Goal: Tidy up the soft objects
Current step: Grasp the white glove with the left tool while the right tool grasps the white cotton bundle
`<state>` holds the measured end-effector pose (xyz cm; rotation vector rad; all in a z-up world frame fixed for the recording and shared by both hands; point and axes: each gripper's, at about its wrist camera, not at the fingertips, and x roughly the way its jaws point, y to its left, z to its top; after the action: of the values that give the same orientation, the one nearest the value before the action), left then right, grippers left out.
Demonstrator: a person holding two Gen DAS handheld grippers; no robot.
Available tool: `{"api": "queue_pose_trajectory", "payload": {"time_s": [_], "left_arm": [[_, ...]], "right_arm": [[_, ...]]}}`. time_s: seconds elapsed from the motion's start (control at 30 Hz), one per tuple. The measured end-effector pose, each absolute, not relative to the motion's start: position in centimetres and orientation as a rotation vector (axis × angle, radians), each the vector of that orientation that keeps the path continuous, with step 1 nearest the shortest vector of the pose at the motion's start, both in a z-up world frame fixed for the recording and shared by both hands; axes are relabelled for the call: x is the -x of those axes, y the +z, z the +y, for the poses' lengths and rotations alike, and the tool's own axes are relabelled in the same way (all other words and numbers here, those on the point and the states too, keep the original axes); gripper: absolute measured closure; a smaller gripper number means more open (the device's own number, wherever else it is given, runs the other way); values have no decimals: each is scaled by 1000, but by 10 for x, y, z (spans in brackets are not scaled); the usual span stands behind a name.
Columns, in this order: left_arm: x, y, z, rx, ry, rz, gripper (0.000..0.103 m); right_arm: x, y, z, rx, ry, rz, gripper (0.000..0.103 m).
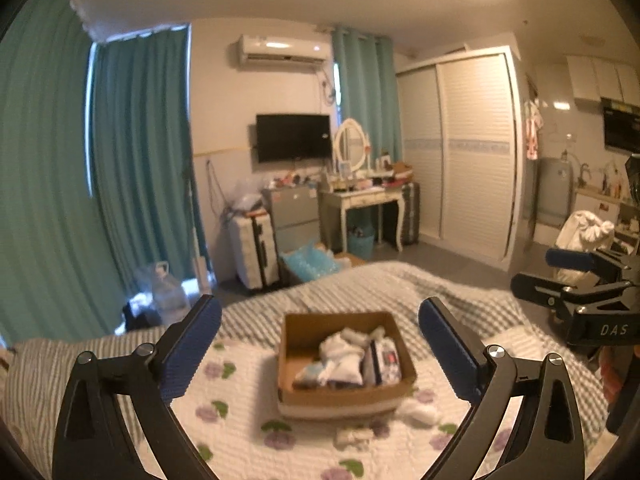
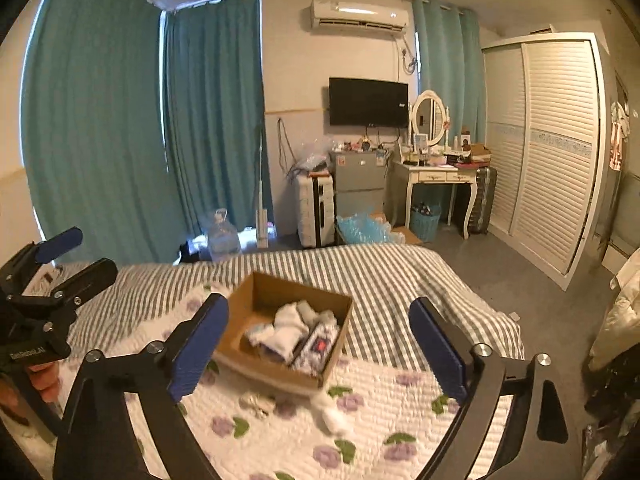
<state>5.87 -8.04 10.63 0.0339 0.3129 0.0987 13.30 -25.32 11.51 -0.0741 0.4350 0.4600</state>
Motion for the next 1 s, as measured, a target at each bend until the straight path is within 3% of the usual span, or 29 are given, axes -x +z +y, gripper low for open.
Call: {"api": "queue_pose_trajectory", "payload": {"time_s": [0.57,0.77,0.97,1.0], "left_arm": [[-115,-53,-87,138,152,649,3],[-147,-105,-93,144,140,764,4],[-173,-148,-100,121,103,886,5],[-176,-155,-100,121,94,905,5]], "right_arm": [[-190,-50,-236,142,564,701,10],[-229,-111,-224,161,558,821,18],[-260,-166,-218,173,534,946,38],[-263,-171,-218,167,537,960,45]]}}
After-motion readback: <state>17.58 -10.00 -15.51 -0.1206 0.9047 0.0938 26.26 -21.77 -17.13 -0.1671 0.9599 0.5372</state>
